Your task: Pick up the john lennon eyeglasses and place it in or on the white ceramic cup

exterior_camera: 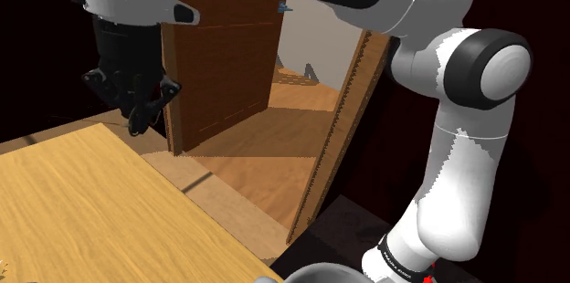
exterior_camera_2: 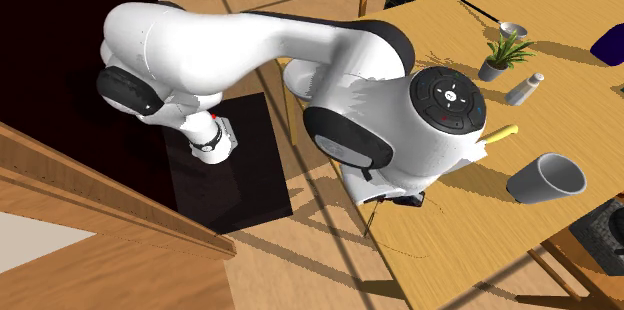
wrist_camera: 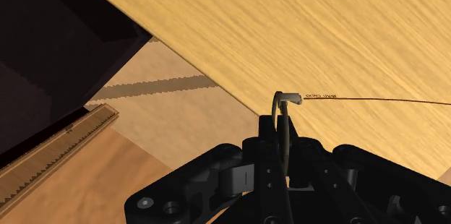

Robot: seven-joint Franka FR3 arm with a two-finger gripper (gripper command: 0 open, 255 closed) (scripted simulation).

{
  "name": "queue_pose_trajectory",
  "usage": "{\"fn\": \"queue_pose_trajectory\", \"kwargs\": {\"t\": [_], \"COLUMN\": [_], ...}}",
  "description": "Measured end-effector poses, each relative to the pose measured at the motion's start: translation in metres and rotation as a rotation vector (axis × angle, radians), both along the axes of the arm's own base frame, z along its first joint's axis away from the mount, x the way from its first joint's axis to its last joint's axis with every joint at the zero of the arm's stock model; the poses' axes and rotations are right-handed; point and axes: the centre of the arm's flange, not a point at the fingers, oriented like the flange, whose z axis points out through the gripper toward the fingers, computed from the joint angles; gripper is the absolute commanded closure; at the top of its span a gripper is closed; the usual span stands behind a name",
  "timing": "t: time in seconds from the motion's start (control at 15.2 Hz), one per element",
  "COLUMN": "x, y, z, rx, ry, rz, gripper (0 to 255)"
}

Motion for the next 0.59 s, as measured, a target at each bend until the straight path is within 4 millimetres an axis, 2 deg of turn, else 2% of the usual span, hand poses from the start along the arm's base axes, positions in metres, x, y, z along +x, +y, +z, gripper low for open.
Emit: {"fn": "queue_pose_trajectory", "kwargs": {"t": [0.33,0.59], "x": [-0.001,-0.039], "y": [0.001,-0.007], "z": [0.025,0.030], "rx": [0.000,-0.001], "ry": [0.000,0.000], "rz": [0.000,0.001], "gripper": [255,255]}}
